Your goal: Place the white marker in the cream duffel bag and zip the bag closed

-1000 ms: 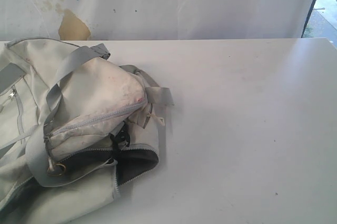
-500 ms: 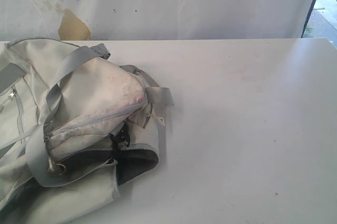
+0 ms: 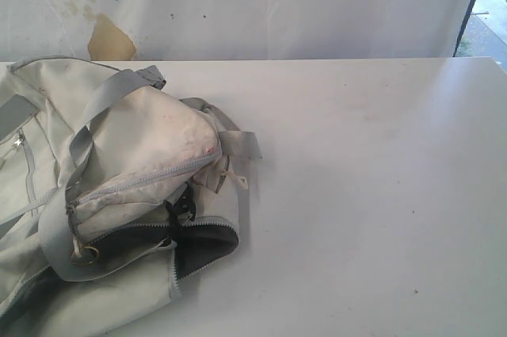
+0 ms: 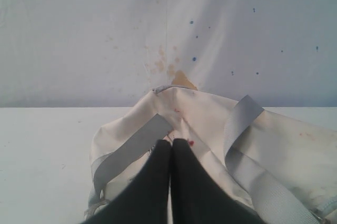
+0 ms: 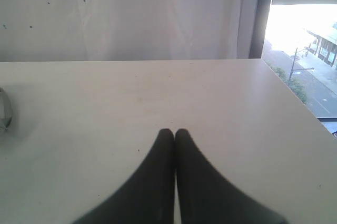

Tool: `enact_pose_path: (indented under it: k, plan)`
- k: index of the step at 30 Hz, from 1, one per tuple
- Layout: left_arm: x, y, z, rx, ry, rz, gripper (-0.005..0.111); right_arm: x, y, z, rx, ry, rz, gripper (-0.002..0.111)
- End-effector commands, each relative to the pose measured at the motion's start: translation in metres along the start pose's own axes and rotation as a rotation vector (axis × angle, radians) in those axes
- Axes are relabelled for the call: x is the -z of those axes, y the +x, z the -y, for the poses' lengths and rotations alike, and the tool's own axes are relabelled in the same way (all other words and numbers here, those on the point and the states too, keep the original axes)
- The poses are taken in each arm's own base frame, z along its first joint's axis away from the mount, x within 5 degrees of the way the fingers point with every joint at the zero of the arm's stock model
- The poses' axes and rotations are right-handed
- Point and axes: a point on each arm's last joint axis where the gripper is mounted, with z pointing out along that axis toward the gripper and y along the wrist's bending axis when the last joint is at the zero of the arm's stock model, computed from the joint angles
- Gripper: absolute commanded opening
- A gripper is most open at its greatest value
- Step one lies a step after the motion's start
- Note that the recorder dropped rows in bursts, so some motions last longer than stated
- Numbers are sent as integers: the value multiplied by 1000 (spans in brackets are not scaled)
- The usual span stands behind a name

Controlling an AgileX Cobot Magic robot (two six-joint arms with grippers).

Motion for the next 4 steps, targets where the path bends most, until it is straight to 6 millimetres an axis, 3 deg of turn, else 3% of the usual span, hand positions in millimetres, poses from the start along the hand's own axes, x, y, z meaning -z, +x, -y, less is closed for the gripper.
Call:
enact_pose_path:
  k: [1,4]
  plan:
    - [0,1,0,10,3,1,0,0,1,0,-4,-1,4,0]
    - [0,1,0,10,3,1,0,0,1,0,-4,-1,4,0]
